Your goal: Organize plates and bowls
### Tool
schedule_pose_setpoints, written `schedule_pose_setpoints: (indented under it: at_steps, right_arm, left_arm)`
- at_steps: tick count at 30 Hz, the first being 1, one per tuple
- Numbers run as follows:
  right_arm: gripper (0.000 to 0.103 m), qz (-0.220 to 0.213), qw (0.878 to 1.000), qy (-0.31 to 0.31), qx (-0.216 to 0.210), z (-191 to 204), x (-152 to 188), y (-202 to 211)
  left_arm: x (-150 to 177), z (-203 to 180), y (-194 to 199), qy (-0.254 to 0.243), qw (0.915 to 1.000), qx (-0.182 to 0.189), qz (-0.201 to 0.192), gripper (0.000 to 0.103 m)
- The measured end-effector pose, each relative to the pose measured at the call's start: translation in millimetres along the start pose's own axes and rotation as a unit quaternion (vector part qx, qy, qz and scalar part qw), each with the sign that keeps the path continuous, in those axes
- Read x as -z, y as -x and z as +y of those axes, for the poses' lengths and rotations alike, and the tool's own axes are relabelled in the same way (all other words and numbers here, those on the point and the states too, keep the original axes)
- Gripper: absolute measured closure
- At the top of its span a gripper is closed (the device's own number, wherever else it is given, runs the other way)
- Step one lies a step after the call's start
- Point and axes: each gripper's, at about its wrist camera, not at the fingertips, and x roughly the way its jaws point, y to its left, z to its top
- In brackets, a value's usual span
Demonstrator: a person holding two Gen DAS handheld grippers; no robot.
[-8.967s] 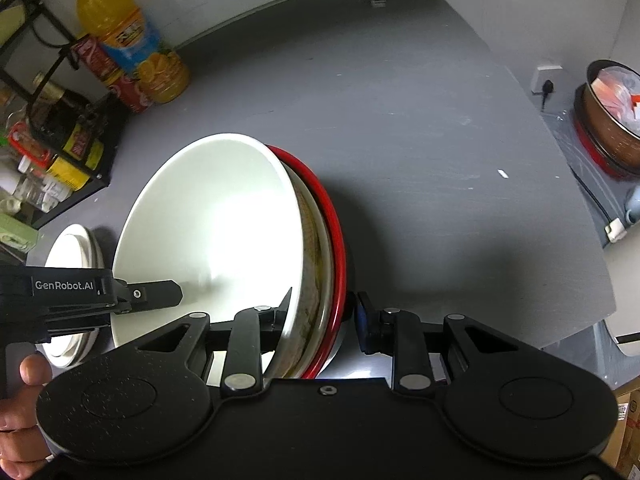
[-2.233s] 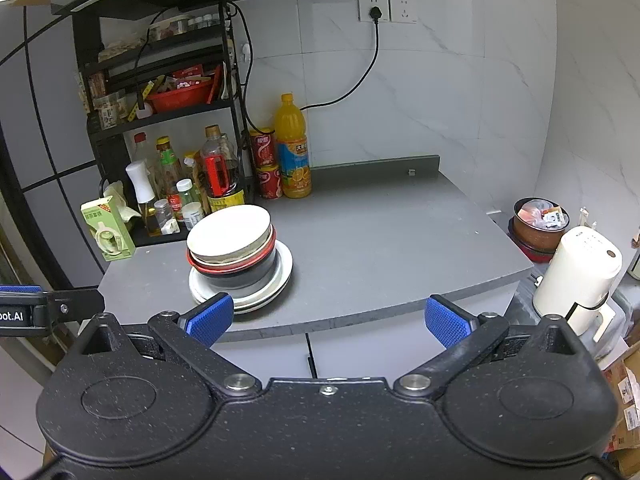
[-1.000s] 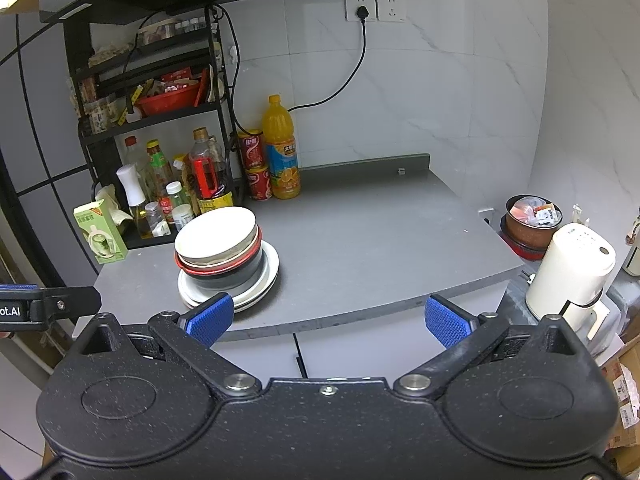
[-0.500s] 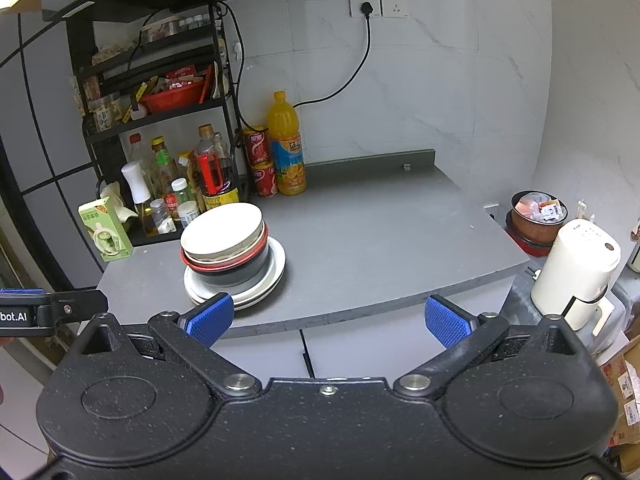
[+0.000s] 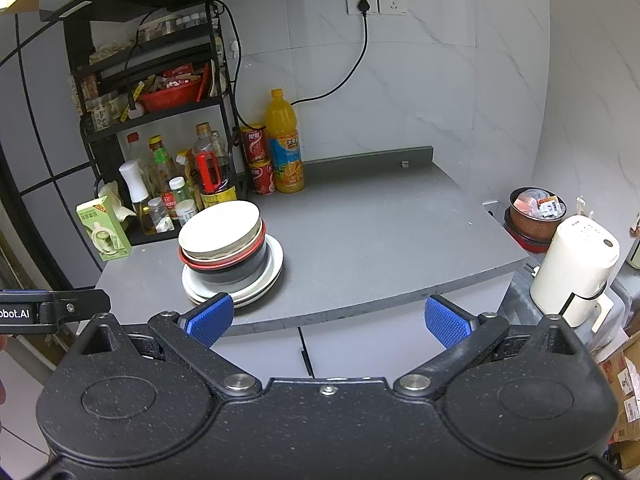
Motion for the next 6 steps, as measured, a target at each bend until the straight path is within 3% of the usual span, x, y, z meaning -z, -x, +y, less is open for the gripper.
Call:
schedule_pose_setpoints:
  at_steps: [6]
  right_arm:
    - [0.0, 0.003, 1.0, -0.002, -0.003, -0.3, -1.1, -2.2]
  left_arm:
    - [-0.4, 0.2, -0.3, 0.0, 1.0, -0.001, 0.001, 0.001]
